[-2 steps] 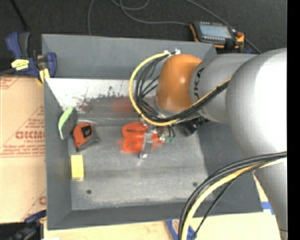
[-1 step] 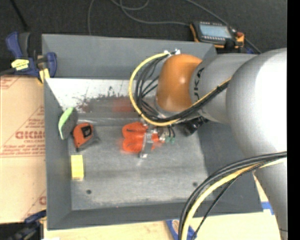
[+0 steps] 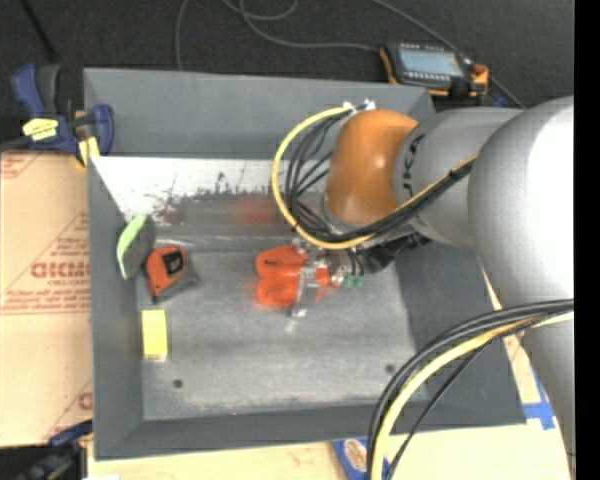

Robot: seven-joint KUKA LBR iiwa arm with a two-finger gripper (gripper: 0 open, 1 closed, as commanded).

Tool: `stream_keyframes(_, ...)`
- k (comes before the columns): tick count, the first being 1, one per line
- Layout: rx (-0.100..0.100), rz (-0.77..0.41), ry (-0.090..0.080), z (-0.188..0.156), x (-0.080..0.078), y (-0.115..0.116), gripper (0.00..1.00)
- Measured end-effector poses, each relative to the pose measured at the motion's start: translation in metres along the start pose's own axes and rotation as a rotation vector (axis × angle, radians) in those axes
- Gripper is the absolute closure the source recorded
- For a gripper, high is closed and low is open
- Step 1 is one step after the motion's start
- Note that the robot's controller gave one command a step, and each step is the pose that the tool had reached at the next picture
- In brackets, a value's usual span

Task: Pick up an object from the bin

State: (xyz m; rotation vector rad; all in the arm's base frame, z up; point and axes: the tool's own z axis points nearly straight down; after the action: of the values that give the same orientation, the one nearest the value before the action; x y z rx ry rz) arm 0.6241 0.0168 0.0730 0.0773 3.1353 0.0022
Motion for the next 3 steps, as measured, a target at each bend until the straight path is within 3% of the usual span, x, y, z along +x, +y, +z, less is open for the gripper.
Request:
stream_keyframes(2,0.001,-0.004,0.000,0.0003,-0.0026,-0.0044,1.00)
stream_keyframes(3,0.003,-0.011,-0.005,-0.0003,0.0051,0.0015,1.00)
